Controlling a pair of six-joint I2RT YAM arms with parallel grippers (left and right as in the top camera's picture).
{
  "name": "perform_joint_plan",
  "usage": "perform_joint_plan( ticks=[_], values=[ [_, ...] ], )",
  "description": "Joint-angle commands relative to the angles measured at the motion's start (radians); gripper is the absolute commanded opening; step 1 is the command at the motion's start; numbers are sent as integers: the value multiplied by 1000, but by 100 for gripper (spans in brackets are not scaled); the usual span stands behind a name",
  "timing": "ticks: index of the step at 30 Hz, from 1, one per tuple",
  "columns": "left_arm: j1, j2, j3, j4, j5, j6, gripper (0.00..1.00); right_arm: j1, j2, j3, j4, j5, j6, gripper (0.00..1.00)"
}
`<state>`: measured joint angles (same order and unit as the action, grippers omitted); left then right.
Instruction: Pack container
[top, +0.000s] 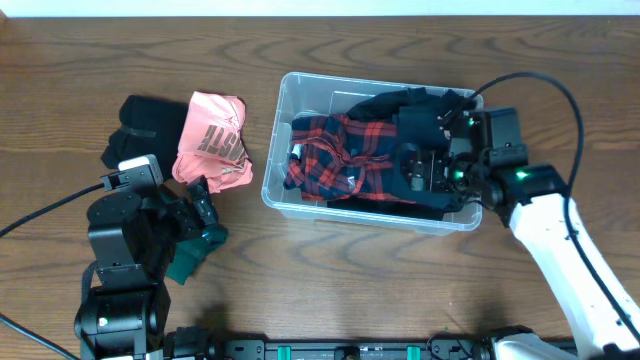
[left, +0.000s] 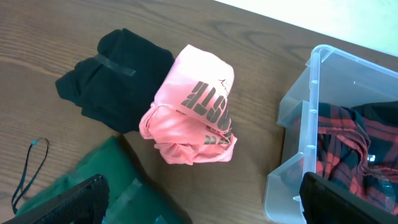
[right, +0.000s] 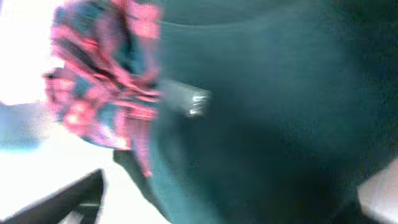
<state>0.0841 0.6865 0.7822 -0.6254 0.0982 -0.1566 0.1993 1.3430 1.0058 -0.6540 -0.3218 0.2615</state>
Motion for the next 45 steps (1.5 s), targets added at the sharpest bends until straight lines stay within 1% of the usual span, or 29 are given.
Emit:
perform_joint_plan(
  ticks=[1,4,7,8,10,11,12,14,20,22,24,27,32,35,37,39,42,43,44,45],
  values=[
    [-2,-2,21,1,6,6,98,11,-85,140,-5,-52,-62,99],
    [-2,-2,21,1,6,6,98,12,-109,204,12,-47,-107,99],
    [-2,-2,21,1,6,6,98,11,-103,229,59,-17,-155,99],
    [-2,-2,21,1,6,6,98,11,-93,228,72,14,-155,96],
    [-2,-2,21,1,6,6,98,11,-56,228,83,65,-155,71],
    [-2,-2,21,1,6,6,98,11,-33,228,85,77,-155,62],
    [-2,-2,21,1,6,6,98,11,-3,228,87,87,-155,55],
    [-2,-2,21,1,6,6,98,11,68,228,89,102,-156,45],
    [-2,-2,21,0,6,6,98,11,304,228,82,142,-154,36],
    [-2,-2,21,0,6,6,98,13,375,228,52,139,-151,31],
    [-2,-2,21,0,6,6,98,21,444,228,-7,137,-126,29],
    [-2,-2,21,2,6,6,98,39,530,223,-54,135,-124,28],
    [-2,5,21,7,5,6,98,56,629,223,-27,136,-124,30],
    [-2,13,21,5,5,6,98,55,641,224,0,148,-129,31],
    [-2,16,21,5,5,6,98,53,622,239,-2,173,-129,32],
    [-2,18,21,5,6,6,98,50,587,270,-27,192,-142,35],
    [-1,18,21,5,6,6,98,48,495,348,-92,211,-170,44],
    [-2,18,21,5,6,6,98,47,459,373,-110,214,-184,49],
    [-2,18,21,5,6,6,98,45,417,403,-128,213,-204,61],
    [-2,18,21,6,6,6,98,43,380,427,-141,213,-208,99]
  ],
)
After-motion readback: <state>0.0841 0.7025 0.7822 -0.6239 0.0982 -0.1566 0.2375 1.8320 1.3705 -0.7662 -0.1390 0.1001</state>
